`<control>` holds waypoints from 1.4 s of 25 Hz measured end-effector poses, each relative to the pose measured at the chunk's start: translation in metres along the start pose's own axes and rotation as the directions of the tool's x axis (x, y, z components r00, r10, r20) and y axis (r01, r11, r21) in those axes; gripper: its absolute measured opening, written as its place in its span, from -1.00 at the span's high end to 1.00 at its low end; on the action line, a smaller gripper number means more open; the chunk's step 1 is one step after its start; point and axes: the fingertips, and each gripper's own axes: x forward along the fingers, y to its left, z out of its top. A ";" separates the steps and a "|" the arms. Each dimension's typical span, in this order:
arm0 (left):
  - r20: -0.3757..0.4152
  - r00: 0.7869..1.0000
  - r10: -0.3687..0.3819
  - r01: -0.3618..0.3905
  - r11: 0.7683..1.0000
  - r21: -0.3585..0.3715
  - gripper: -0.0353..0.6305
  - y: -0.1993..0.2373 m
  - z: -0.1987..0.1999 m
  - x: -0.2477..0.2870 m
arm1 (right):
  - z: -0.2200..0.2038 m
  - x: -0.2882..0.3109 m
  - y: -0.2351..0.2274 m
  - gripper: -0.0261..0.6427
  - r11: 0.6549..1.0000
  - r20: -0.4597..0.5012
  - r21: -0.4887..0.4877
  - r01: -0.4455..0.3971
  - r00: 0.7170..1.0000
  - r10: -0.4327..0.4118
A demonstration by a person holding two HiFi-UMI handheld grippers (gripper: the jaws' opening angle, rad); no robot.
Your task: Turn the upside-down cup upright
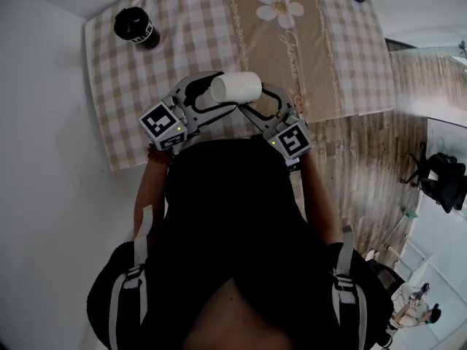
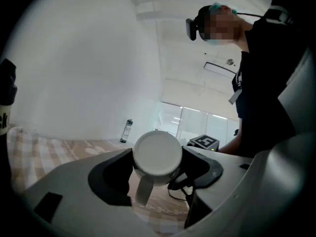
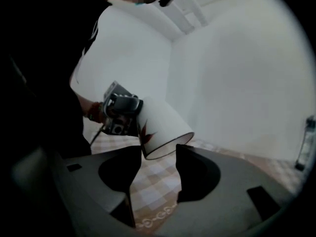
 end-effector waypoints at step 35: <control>-0.122 0.988 0.098 -0.081 0.987 0.137 0.09 0.034 -0.065 -0.011 | 0.013 0.000 -0.003 0.81 0.828 0.008 0.509 -0.235 0.963 0.268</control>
